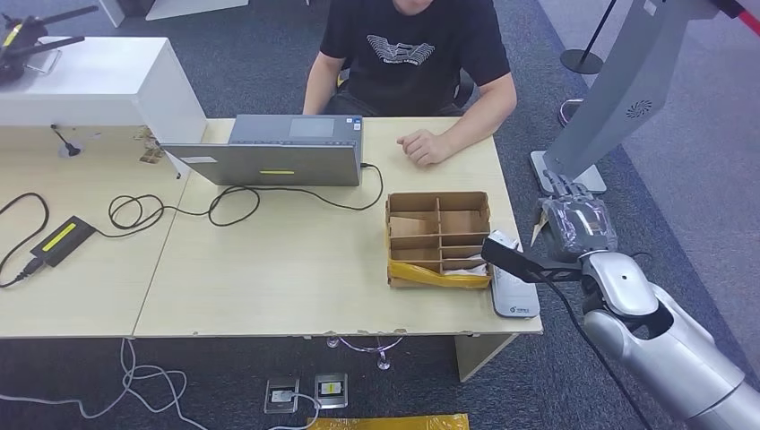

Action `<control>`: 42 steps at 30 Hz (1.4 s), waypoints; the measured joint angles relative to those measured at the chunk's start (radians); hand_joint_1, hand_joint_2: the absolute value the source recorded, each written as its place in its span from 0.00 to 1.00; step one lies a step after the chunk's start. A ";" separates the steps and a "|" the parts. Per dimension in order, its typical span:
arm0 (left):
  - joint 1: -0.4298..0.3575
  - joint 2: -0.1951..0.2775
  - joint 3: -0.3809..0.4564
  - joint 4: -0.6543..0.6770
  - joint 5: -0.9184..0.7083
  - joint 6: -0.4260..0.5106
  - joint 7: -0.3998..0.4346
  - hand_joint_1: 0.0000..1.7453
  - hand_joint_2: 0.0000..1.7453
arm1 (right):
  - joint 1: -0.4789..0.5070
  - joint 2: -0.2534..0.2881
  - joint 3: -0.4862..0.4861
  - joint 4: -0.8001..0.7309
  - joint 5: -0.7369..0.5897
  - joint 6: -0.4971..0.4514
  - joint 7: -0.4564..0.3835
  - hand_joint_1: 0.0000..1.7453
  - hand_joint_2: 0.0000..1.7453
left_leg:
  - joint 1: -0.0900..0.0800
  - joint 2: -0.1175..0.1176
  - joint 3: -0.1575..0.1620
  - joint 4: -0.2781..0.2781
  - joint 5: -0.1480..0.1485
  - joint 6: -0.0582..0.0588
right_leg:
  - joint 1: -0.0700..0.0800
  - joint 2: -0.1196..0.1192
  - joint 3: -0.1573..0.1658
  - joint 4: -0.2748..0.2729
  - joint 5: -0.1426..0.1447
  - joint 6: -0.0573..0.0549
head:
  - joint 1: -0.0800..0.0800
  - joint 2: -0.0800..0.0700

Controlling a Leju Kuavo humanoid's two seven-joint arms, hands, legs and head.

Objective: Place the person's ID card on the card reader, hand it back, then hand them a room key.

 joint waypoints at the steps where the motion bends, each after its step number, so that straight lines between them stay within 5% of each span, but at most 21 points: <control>1: 0.000 0.001 -0.003 0.000 -0.002 -0.002 -0.001 0.00 0.00 | 0.000 0.002 0.000 0.005 0.000 -0.001 -0.002 1.00 1.00 | 0.000 0.000 0.000 0.000 0.000 0.000 | 0.000 0.000 0.000 0.000 0.000 0.000 | 0.000 0.000; 24: 0.000 0.026 -0.126 -0.003 -0.091 -0.033 -0.087 0.00 0.00 | 0.025 0.034 0.012 0.101 -0.061 -0.047 -0.026 1.00 1.00 | 0.000 0.000 0.000 0.000 0.000 0.000 | 0.000 0.000 0.000 0.000 0.000 0.000 | 0.000 0.000; 42: 0.002 0.035 -0.176 -0.003 -0.077 -0.013 -0.109 0.00 0.00 | 0.129 -0.019 0.034 0.134 -0.140 -0.100 0.015 1.00 1.00 | 0.000 0.001 0.001 0.000 0.000 0.000 | 0.000 0.000 0.000 0.000 0.000 0.000 | 0.000 0.000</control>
